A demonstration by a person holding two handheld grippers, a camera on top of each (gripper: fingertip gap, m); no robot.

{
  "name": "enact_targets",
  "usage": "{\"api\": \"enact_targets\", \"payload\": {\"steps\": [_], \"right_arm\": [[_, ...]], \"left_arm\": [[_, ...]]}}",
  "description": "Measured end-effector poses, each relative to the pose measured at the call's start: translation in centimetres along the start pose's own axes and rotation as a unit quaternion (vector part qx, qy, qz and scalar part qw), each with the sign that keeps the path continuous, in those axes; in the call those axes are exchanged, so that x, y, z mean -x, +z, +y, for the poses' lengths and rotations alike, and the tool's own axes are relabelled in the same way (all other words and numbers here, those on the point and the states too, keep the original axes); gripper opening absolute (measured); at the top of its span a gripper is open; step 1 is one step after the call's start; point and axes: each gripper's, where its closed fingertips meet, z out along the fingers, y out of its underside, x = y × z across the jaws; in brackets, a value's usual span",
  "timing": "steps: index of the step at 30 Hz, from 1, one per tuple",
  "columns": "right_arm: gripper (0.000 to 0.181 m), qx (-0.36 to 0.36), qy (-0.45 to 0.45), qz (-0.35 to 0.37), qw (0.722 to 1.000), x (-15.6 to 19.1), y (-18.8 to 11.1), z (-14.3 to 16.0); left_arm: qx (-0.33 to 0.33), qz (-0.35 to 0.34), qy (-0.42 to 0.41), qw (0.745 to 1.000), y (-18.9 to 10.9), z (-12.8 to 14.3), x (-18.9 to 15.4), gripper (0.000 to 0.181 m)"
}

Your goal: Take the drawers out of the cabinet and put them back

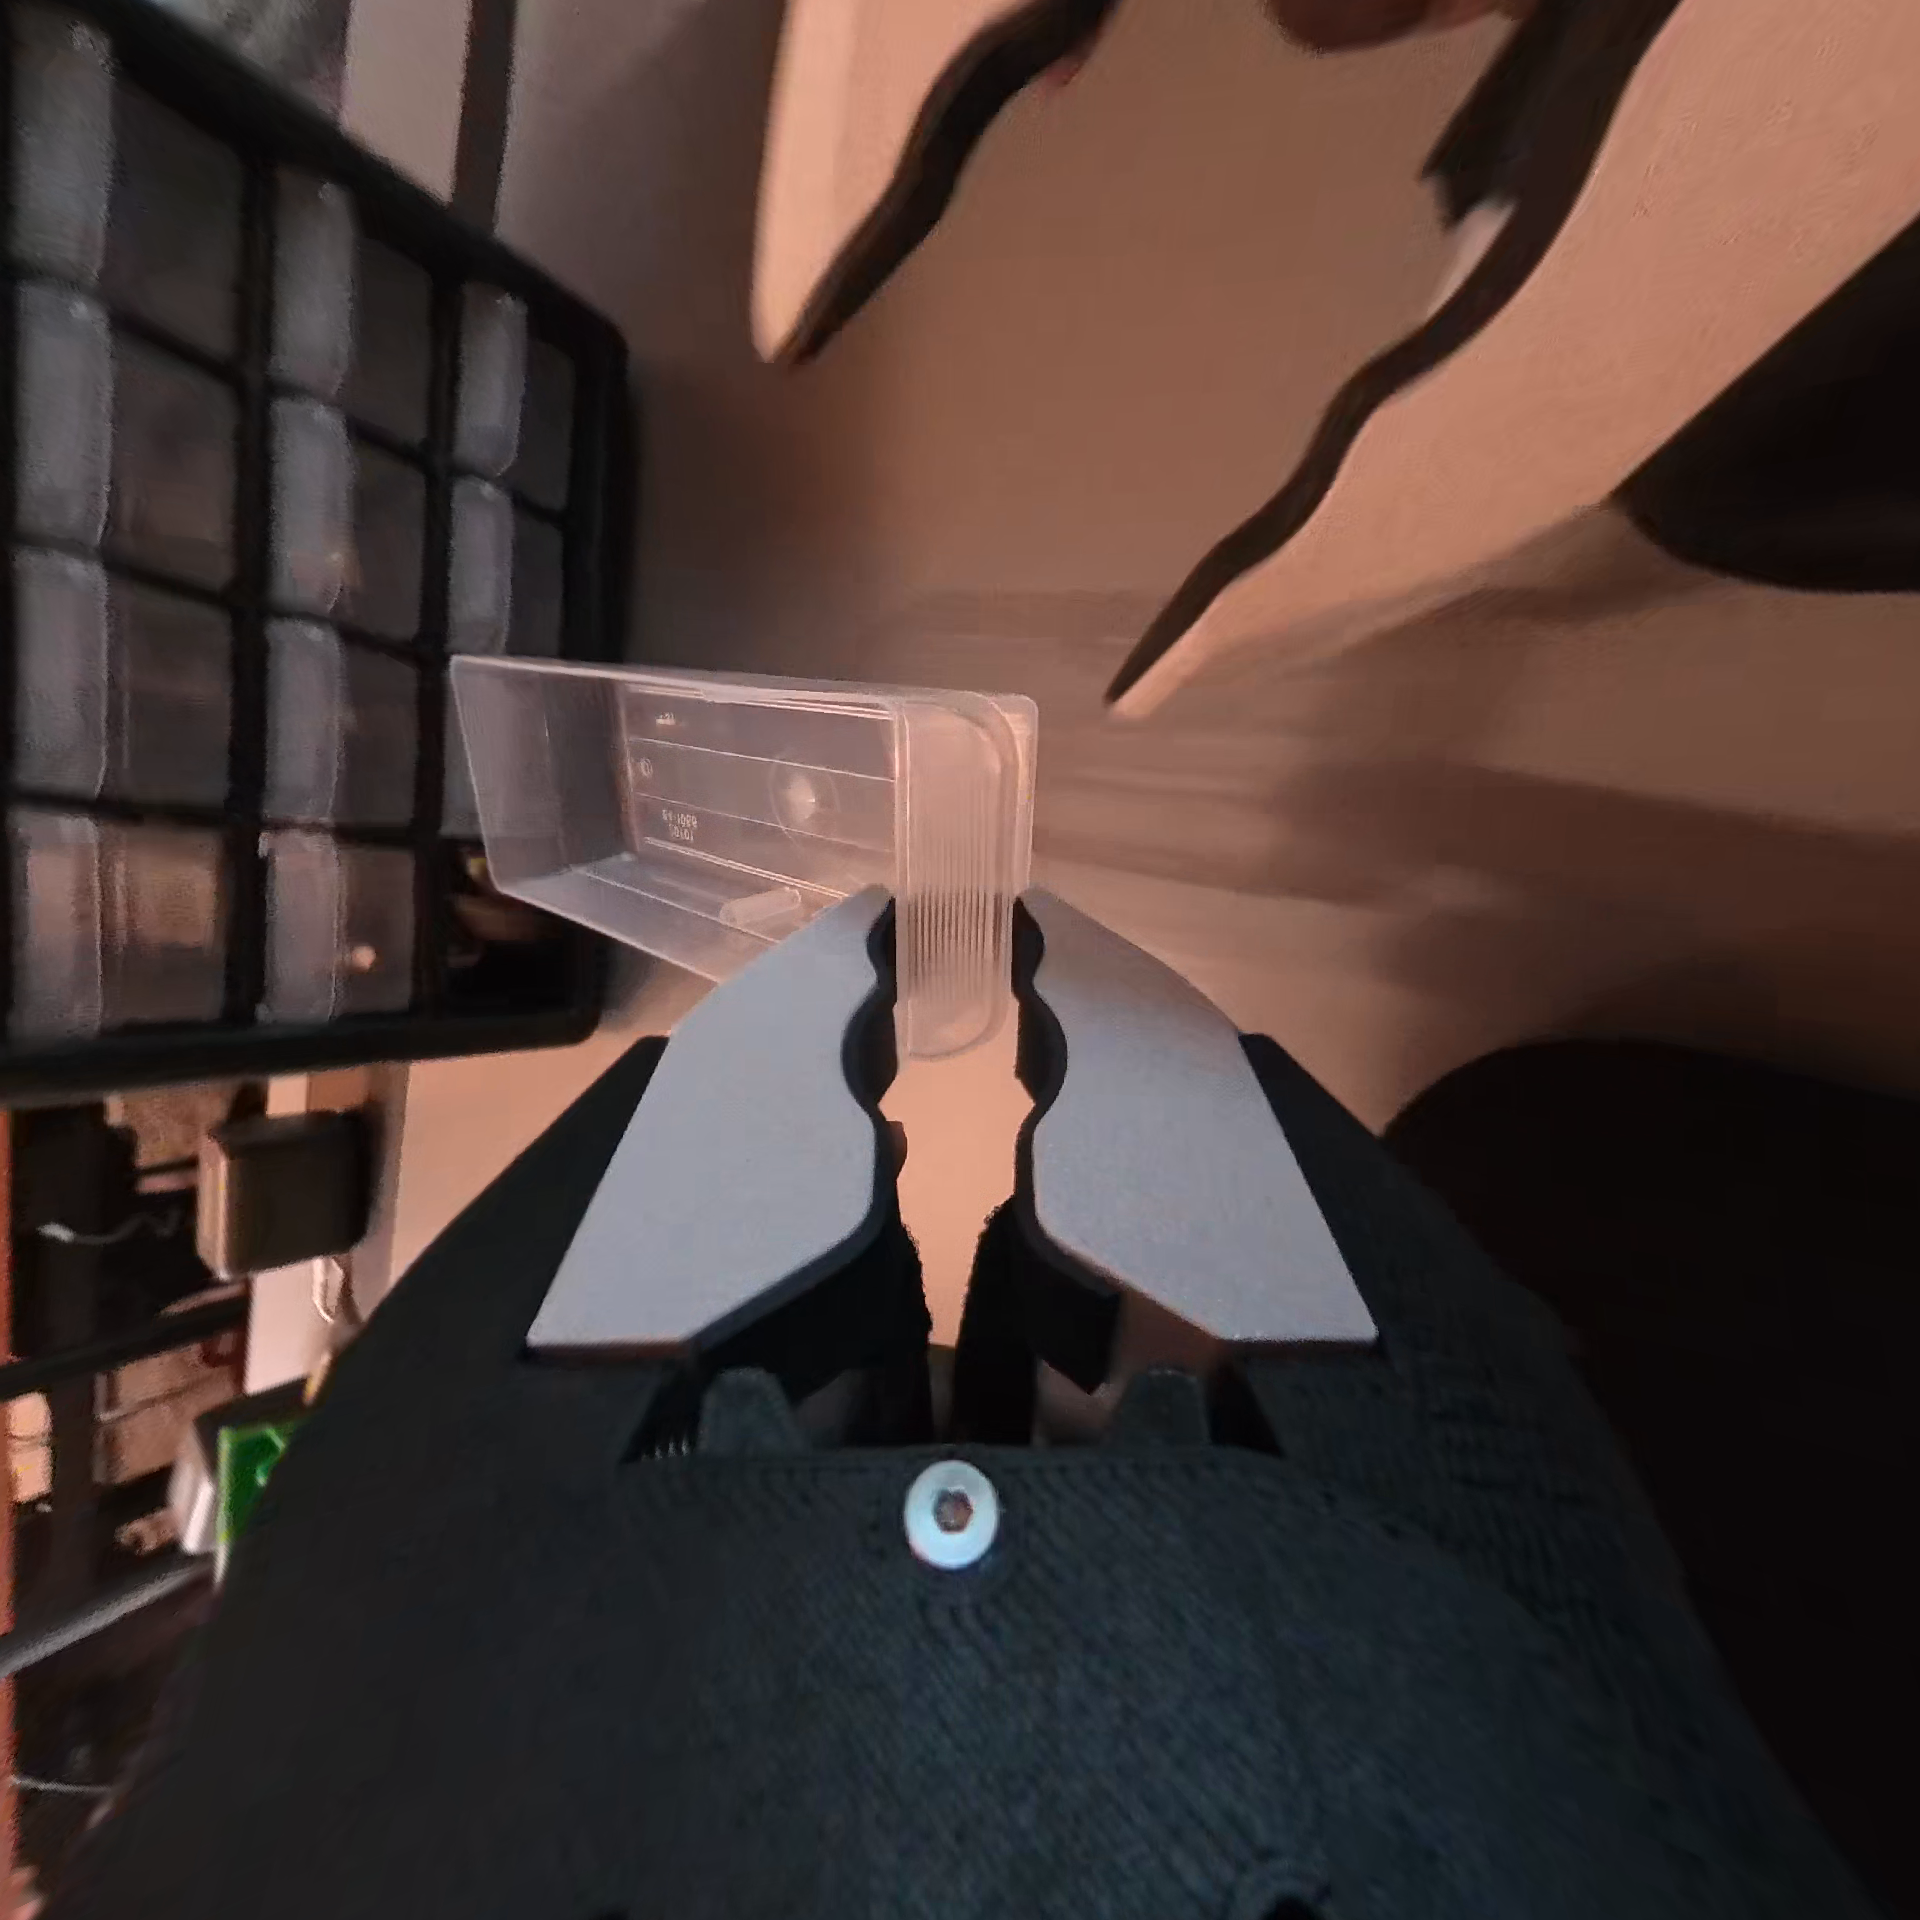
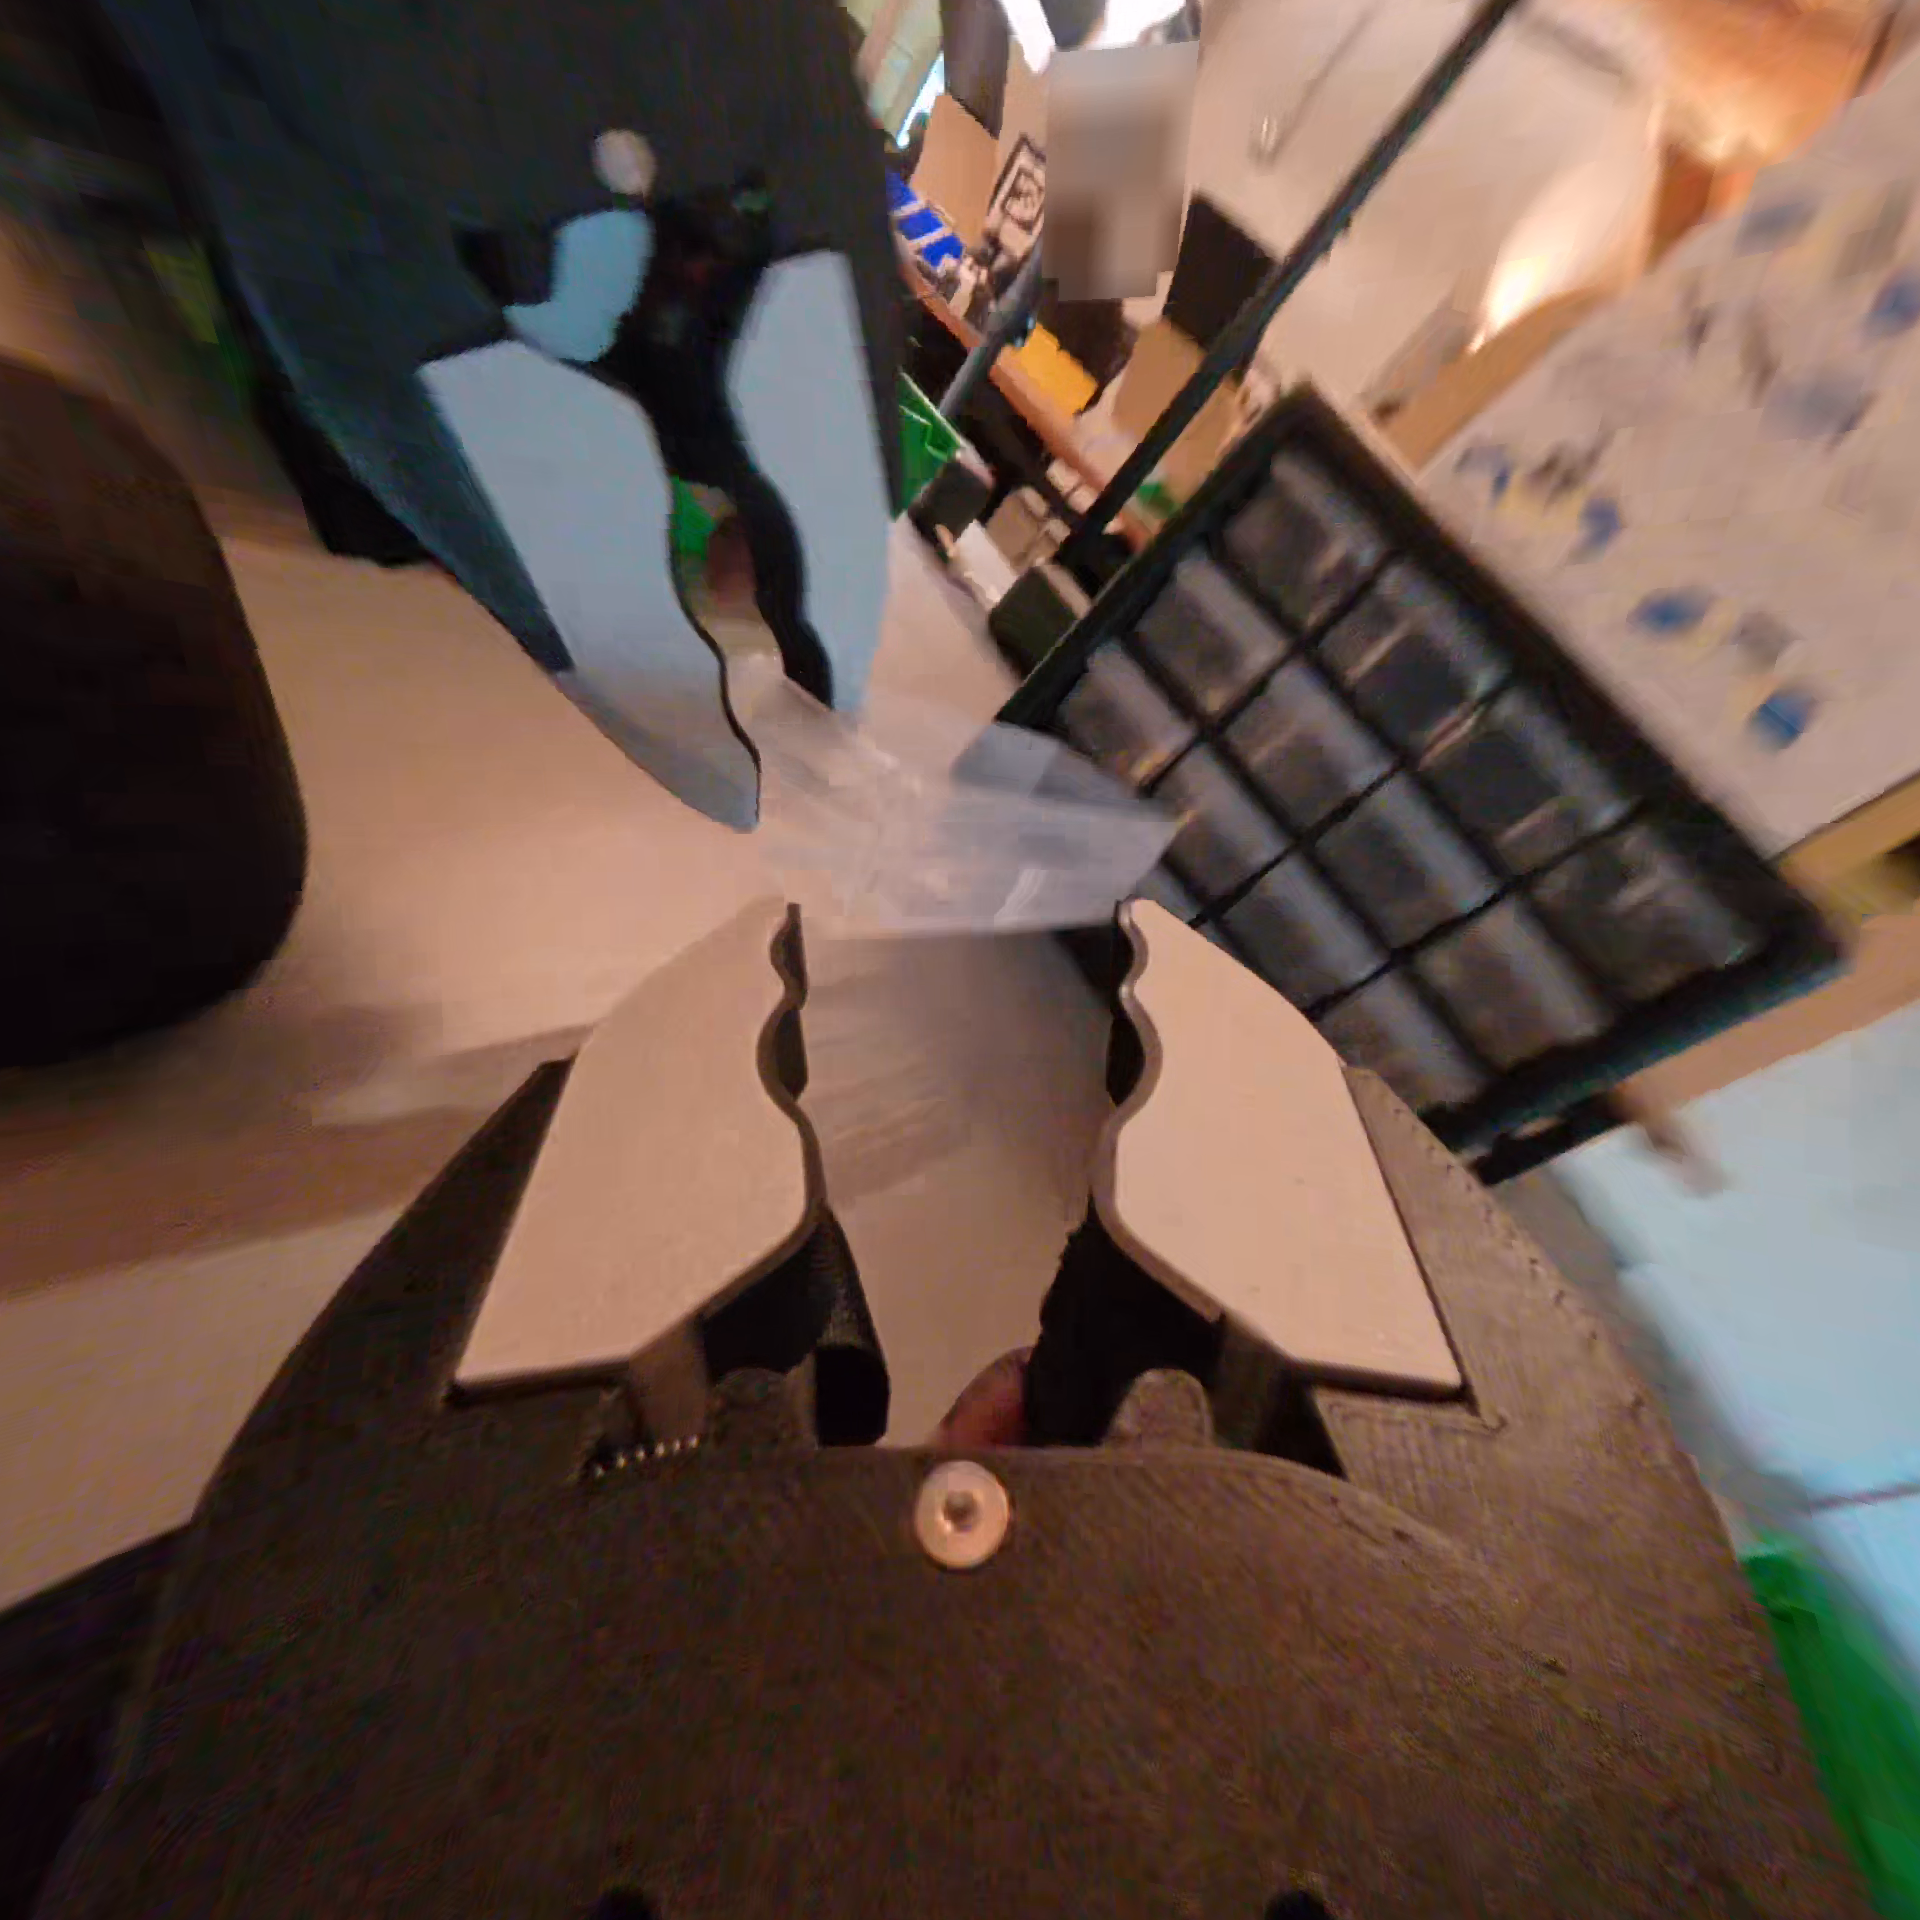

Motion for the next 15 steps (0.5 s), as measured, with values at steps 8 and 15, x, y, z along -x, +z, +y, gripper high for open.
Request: {"api": "enact_targets", "payload": {"steps": [8, 15], "right_arm": [[0.033, -0.022, -0.158, -0.036, 0.987, 3.7, 0.1, -1.0], [0.017, -0.009, -0.207, -0.06, 0.977, 4.6, -0.1, -0.6]], "left_arm": [[0.052, 0.007, 0.108, 0.993, 0.1, -0.8, -2.4, 0.019], [0.044, 0.004, 0.124, 0.991, 0.3, -0.9, -2.5, 0.019]]}}
